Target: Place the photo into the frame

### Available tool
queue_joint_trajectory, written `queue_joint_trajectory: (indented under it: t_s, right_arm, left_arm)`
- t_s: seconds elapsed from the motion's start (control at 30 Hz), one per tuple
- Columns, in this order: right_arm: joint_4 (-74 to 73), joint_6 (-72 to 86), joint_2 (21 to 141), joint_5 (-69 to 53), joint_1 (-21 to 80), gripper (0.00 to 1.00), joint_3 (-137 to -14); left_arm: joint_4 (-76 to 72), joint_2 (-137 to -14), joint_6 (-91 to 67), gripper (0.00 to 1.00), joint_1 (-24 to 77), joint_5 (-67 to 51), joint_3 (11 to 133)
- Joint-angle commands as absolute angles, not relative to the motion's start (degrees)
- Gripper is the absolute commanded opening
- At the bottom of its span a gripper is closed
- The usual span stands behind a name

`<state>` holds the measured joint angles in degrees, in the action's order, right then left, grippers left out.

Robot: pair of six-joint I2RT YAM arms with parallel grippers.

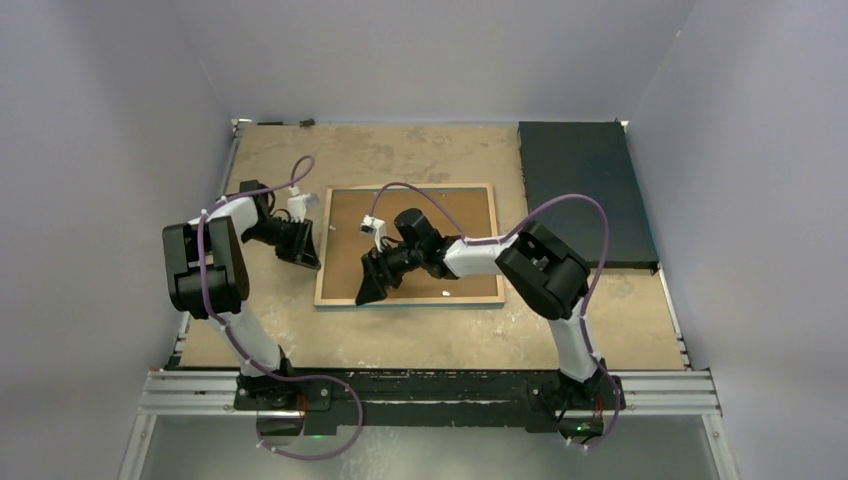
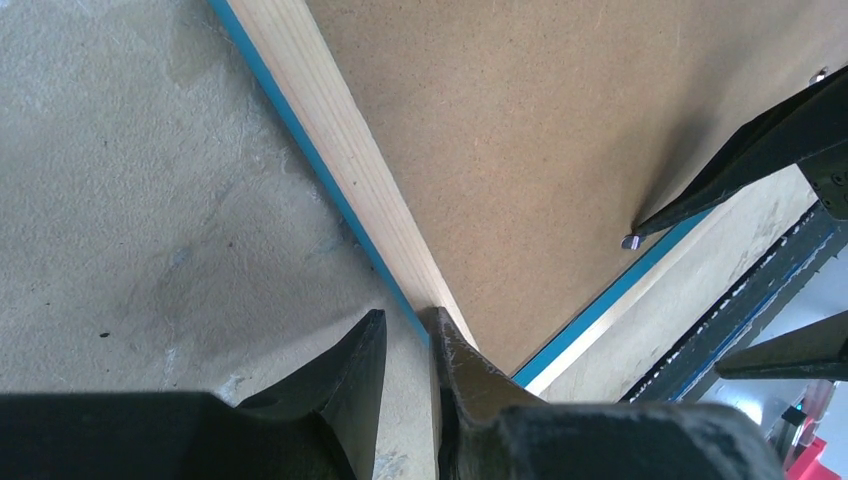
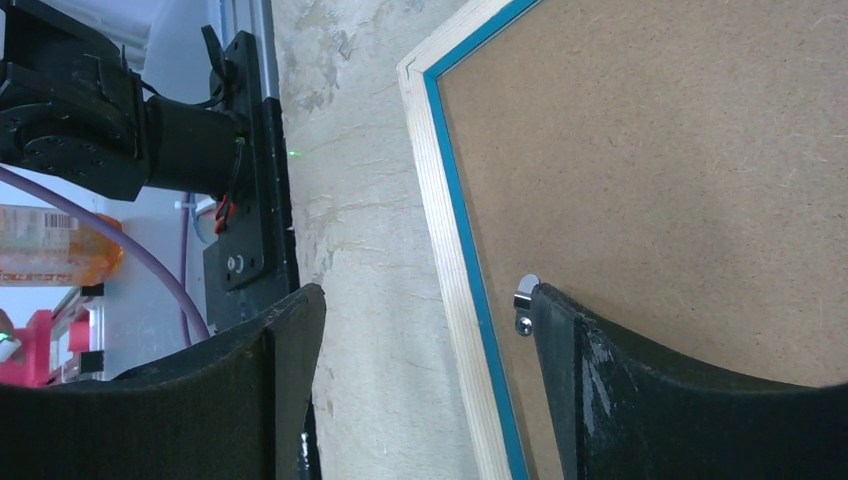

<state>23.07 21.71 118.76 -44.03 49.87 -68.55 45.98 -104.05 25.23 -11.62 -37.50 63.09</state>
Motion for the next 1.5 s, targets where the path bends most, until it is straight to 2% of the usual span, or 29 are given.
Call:
queue_joint_trajectory:
  t_s: [0.0, 0.83, 0.9, 0.97, 1.07, 1.17, 1.33, 1.47]
  right_arm:
    - [22.04, 19.50, 119.08, -46.54, 50.74, 0.76, -69.24]
    - [12.05, 11.35, 123.49, -57.36, 52.34, 0.67, -76.51]
    - [11.28, 12.28, 123.09, -56.88, 52.19, 0.70, -77.74]
    - [13.04, 14.09, 121.91, -53.46, 50.77, 0.79, -79.22]
    - [17.15, 17.84, 120.22, -46.12, 47.04, 0.91, -82.33]
    - [18.22, 19.55, 119.99, -37.00, 42.21, 0.98, -87.63]
    - [14.56, 18.80, 122.82, -22.52, 32.98, 0.99, -96.85]
    - [12.40, 17.66, 126.74, -12.41, 26.46, 0.99, -102.49]
  left_arm:
    - [41.75, -105.02, 25.60, 0.19, -11.70, -36.08, 62.36]
    - [33.31, -110.20, 16.94, 0.10, -11.12, -33.61, 67.44]
    - [32.96, -111.06, 16.16, 0.09, -10.78, -33.64, 68.73]
    - [34.14, -110.83, 16.09, 0.09, -10.72, -34.22, 70.40]
    - [38.19, -107.75, 18.34, 0.15, -10.96, -33.90, 72.78]
    - [44.50, -103.20, 23.35, 0.28, -11.19, -33.37, 74.73]
    - [52.63, -95.25, 34.03, 0.46, -10.99, -31.09, 71.88]
    - [58.63, -91.60, 41.75, 0.49, -10.21, -29.72, 67.00]
